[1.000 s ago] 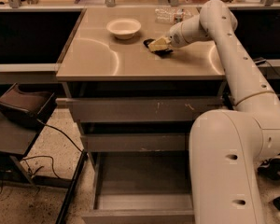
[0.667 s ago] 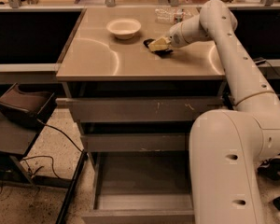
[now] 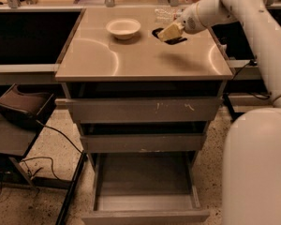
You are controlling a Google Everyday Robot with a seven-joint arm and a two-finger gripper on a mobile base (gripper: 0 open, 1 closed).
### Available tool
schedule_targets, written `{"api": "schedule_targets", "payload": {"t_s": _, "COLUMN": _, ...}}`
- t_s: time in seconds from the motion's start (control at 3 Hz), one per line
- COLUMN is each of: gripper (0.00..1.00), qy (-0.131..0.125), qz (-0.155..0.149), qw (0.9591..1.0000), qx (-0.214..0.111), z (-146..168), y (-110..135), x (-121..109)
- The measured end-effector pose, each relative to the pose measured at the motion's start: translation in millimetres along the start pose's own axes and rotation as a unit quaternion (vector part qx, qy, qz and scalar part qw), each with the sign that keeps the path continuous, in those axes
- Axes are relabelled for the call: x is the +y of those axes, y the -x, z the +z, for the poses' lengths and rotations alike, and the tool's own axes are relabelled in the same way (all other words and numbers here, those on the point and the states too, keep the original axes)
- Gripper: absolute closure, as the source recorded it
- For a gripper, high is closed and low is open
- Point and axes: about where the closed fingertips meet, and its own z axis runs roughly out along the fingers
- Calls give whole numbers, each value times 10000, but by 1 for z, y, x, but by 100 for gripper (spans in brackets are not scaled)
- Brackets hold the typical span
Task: Place rxbar chocolate into bottom drawer
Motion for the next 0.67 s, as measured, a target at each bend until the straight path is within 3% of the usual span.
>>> {"api": "schedule_targets", "payload": {"t_s": 0.33, "gripper": 100, "qy": -271, "qz": -165, "qw": 9995, "qx": 7, "z": -78, "y": 19, "x": 32}}
{"api": "schedule_targets", "payload": {"t_s": 0.67, "gripper": 100, "qy": -519, "qz": -258, "qw": 9982, "qx": -179, "z": -160, "y": 40, "x": 85}}
